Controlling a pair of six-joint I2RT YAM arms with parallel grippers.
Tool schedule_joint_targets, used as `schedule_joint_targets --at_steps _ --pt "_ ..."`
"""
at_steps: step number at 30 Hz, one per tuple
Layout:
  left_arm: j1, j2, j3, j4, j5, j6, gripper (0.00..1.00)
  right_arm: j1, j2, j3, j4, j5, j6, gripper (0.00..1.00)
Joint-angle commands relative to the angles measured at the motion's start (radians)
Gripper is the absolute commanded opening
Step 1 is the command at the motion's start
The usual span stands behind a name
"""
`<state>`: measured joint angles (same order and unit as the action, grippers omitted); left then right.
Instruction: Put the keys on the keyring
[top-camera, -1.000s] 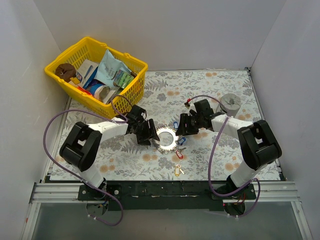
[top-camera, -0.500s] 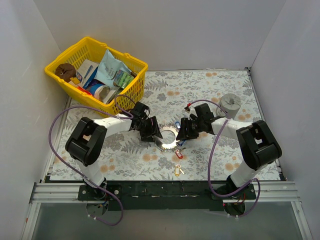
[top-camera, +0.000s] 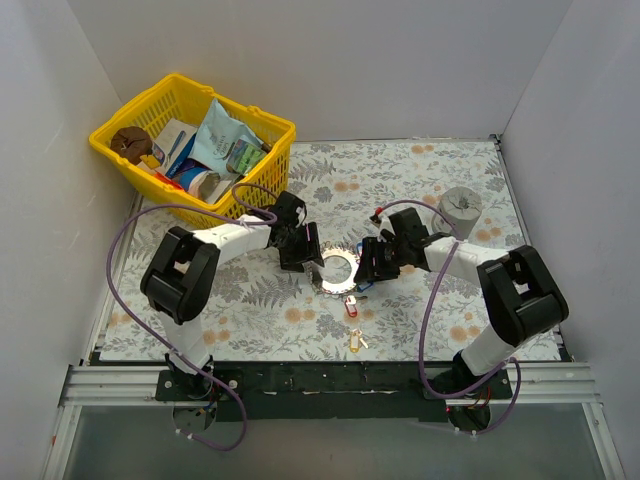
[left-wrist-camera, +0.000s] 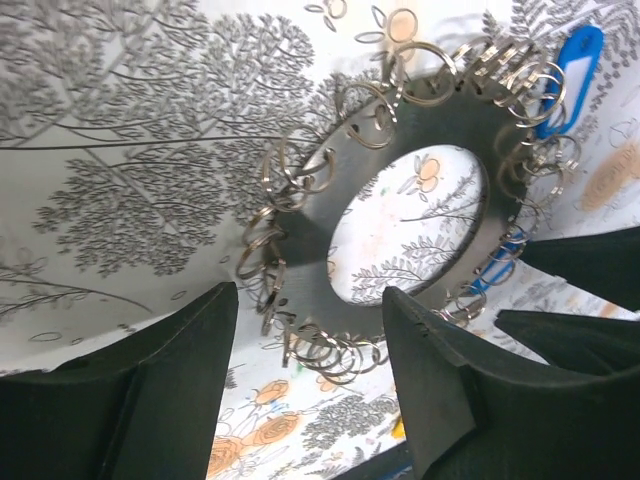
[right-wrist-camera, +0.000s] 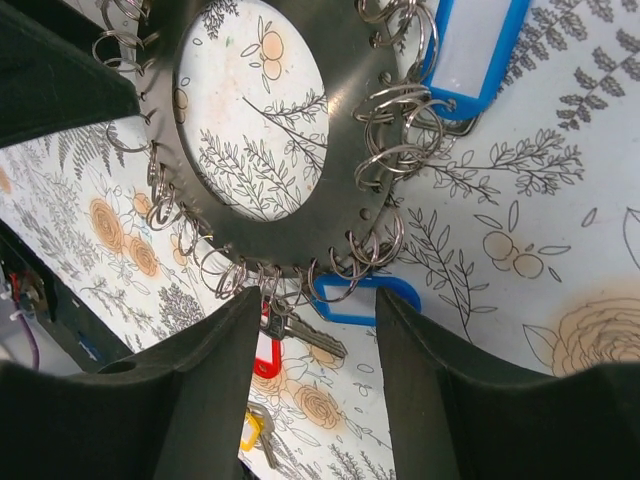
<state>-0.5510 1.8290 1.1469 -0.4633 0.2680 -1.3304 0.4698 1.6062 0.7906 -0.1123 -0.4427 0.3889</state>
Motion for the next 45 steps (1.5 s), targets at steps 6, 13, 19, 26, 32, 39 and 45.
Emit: schedule_joint_targets --at_steps 6,13,19,26,32,39,45 --pt "0.011 -0.114 0.033 -0.116 -0.179 0.088 0.65 0.009 -0.089 0.079 -0.101 0.075 -0.061 0.64" --pt "0.011 -0.174 -0.016 -0.121 -0.15 0.108 0.61 0.024 -0.097 0.111 -0.118 0.075 -0.073 0.63" --pt "0.003 -0.227 -0.067 -0.091 -0.105 0.117 0.56 0.058 -0.077 0.137 -0.119 0.075 -0.065 0.56" --pt "-0.105 -0.247 -0.023 -0.089 -0.148 0.157 0.53 0.066 -0.066 0.134 -0.11 0.073 -0.045 0.54" --pt "-0.179 -0.218 -0.012 -0.075 -0.155 0.149 0.5 0.067 -0.069 0.117 -0.093 0.07 -0.033 0.53" --pt "-0.225 -0.194 -0.01 -0.057 -0.145 0.134 0.46 0.069 -0.025 0.128 -0.059 0.03 -0.022 0.38" --pt "-0.28 -0.185 -0.006 -0.048 -0.174 0.151 0.45 0.084 0.052 0.174 -0.072 0.013 -0.022 0.01"
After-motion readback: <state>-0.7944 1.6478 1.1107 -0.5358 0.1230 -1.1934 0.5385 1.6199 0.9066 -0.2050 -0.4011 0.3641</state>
